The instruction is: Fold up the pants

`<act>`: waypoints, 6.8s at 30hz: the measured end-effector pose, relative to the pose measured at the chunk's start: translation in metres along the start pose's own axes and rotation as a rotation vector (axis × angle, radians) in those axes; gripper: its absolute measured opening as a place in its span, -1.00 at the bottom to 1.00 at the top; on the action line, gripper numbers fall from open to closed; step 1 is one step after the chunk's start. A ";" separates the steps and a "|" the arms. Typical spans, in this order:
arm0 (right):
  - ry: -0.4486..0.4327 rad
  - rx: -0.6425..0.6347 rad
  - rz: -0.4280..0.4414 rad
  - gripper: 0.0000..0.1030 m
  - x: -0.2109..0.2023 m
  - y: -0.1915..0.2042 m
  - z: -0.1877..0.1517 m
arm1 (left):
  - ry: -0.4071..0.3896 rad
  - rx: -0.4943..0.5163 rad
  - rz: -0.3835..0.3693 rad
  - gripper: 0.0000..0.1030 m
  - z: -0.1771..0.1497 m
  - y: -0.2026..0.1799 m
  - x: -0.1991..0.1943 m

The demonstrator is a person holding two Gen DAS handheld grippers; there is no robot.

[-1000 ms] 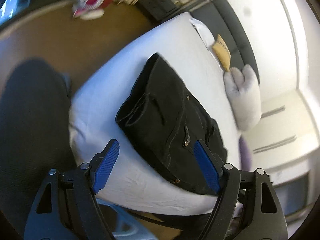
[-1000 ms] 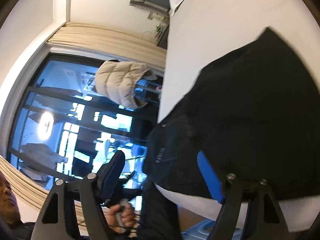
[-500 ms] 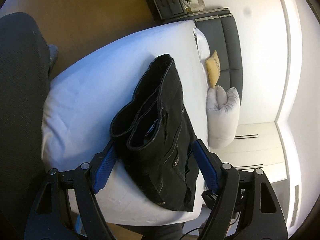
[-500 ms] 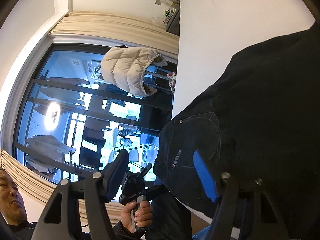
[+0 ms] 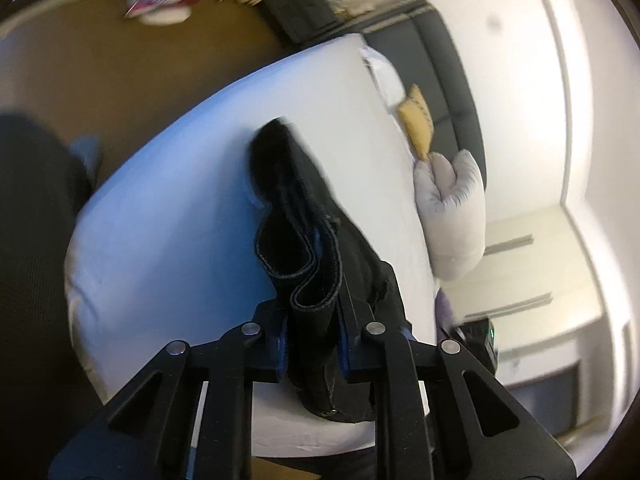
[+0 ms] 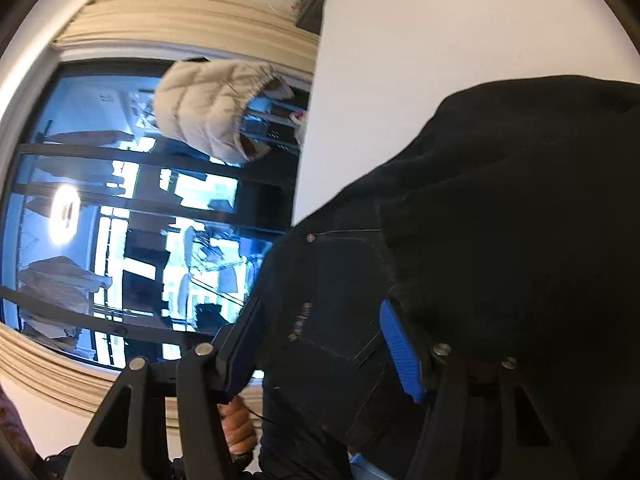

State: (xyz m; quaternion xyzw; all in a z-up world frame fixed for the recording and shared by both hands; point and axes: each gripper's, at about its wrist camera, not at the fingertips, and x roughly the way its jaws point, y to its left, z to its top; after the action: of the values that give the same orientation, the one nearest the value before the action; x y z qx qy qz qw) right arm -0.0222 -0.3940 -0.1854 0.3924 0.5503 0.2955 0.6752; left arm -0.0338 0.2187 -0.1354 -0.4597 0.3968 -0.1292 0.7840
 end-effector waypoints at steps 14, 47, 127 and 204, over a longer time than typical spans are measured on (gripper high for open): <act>0.029 0.034 -0.060 0.08 0.024 -0.035 0.001 | 0.020 0.438 0.039 -0.70 -0.028 -0.141 0.025; -0.045 0.105 -0.011 -0.28 -0.106 -0.109 0.019 | 0.419 1.298 0.117 -0.72 -0.317 -0.299 0.242; -0.186 0.126 0.014 -1.00 -0.180 -0.137 -0.103 | 0.703 0.700 -0.266 -0.57 -0.255 -0.178 0.258; -0.172 0.102 -0.048 -0.42 -0.057 -0.120 0.174 | 0.624 0.353 -0.110 -0.35 -0.059 -0.124 0.370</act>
State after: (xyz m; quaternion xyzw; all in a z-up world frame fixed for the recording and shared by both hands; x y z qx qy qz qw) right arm 0.1309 -0.5391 -0.2444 0.4369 0.5138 0.2159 0.7060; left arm 0.1842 -0.0950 -0.2354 -0.2762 0.5632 -0.3717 0.6844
